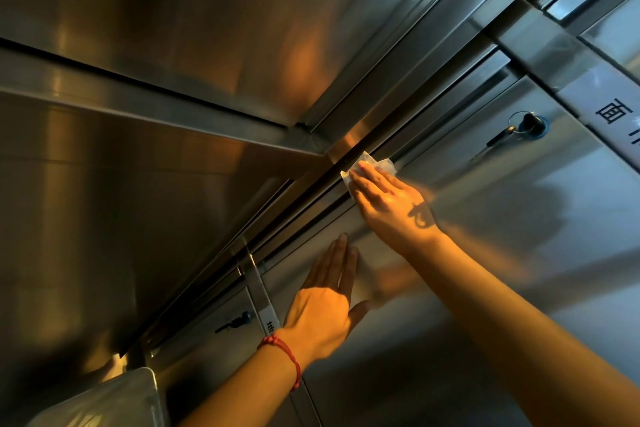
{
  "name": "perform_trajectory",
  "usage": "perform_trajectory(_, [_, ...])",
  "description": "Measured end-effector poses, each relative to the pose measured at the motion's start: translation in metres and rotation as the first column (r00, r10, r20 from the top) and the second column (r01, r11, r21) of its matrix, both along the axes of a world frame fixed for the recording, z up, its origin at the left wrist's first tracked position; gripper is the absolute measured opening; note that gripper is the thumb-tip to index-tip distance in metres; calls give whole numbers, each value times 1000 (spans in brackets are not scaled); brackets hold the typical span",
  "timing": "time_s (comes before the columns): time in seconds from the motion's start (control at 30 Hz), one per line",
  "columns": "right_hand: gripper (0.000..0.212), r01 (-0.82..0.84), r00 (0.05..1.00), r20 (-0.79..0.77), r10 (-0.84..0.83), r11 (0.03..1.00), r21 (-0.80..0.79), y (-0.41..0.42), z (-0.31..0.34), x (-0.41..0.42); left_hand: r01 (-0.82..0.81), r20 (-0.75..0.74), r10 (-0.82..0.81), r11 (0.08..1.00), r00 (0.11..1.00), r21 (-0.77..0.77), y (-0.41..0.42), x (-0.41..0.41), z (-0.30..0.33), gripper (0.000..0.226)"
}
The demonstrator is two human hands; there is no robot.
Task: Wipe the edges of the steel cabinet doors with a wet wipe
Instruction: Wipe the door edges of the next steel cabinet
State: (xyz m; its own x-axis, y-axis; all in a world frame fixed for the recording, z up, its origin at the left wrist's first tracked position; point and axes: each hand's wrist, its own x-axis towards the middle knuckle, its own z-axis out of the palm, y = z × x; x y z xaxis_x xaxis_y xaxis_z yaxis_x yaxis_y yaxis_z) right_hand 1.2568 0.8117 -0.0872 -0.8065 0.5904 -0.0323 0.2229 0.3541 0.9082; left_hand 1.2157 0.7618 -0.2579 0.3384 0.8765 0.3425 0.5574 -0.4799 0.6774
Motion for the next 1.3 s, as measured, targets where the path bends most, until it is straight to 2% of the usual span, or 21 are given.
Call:
perform_trajectory(0.03, [21,-38,999,-24,38,999,10,0,2,0,1,4,-1,1000,1000,-1,0,0,-1,76])
perform_trajectory(0.1, [31,-61,995,-81,63,998,26,1,5,1,0,11,0,1000,1000,5,-1,0,-2,75])
perform_trajectory(0.17, [25,-45,994,-101,48,998,32,0,5,-1,-1,35,2,1000,999,-16,-2,1,-4,75])
perform_trajectory(0.23, [32,-27,995,-95,26,1000,-8,-2,2,-1,-14,33,15,1000,999,-26,-3,3,-3,81])
perform_trajectory(0.4, [23,-19,998,-66,15,998,-66,1,5,-2,-73,198,67,997,978,24,-10,9,6,82])
perform_trajectory(0.47, [37,-17,995,-101,12,998,-52,2,12,-2,-90,232,89,996,969,-6,-11,11,8,77])
perform_trajectory(0.53, [41,-8,995,-104,4,999,-35,1,17,-2,-72,232,89,994,969,-82,-10,16,3,72])
perform_trajectory(0.6, [42,28,997,-77,-29,999,-16,0,16,-3,-102,186,119,990,975,-95,-9,22,1,73])
perform_trajectory(0.67, [45,94,992,-86,-97,995,-41,-1,13,-4,-98,210,122,988,970,-119,-9,27,2,75])
perform_trajectory(0.8, [62,204,976,-64,-210,975,-90,0,14,-9,-111,147,133,983,980,-147,-8,30,1,80])
perform_trajectory(0.9, [50,101,986,-124,-110,992,-74,1,20,-8,-106,175,135,981,975,-163,-7,33,-1,80])
perform_trajectory(1.03, [43,45,995,-89,-46,999,-4,2,20,-4,-95,185,126,981,975,-167,-7,35,-2,82])
perform_trajectory(1.2, [76,307,952,50,-303,945,-114,1,15,-7,-93,173,122,982,977,-163,-7,34,-3,81])
perform_trajectory(1.23, [74,293,956,19,-293,947,-134,1,17,-8,-88,176,116,983,978,-164,-7,34,-3,81])
perform_trajectory(1.3, [55,178,977,-103,-189,978,-107,2,19,-7,-83,170,109,984,979,-157,-7,32,-4,80])
